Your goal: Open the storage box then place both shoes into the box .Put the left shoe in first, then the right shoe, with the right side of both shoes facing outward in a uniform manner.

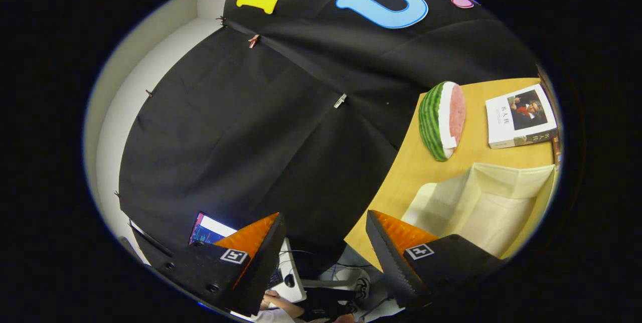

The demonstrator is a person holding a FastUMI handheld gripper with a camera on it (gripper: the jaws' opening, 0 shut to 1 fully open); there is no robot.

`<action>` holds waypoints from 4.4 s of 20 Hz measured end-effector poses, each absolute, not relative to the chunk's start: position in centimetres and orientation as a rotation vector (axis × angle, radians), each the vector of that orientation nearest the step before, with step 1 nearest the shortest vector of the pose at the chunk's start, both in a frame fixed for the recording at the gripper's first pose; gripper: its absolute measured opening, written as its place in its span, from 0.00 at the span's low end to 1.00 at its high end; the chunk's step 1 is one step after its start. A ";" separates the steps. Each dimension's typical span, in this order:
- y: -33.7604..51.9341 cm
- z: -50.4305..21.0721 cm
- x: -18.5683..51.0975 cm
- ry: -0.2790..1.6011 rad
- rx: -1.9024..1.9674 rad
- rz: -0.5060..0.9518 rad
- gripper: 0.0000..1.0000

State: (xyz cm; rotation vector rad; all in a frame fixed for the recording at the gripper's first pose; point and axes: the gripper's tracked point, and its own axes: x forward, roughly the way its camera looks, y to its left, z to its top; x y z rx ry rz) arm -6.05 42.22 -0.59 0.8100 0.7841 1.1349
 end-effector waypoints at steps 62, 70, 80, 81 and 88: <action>16.0 -13.7 -1.0 0.849 0.712 0.069 0.06; 26.5 -16.3 -1.6 1.022 0.725 0.033 0.06; 32.0 -21.8 -1.8 1.120 0.651 -0.082 0.06; 32.3 -22.0 -1.8 1.122 0.645 -0.085 0.06; 33.1 -22.5 -1.7 1.127 0.667 -0.021 0.58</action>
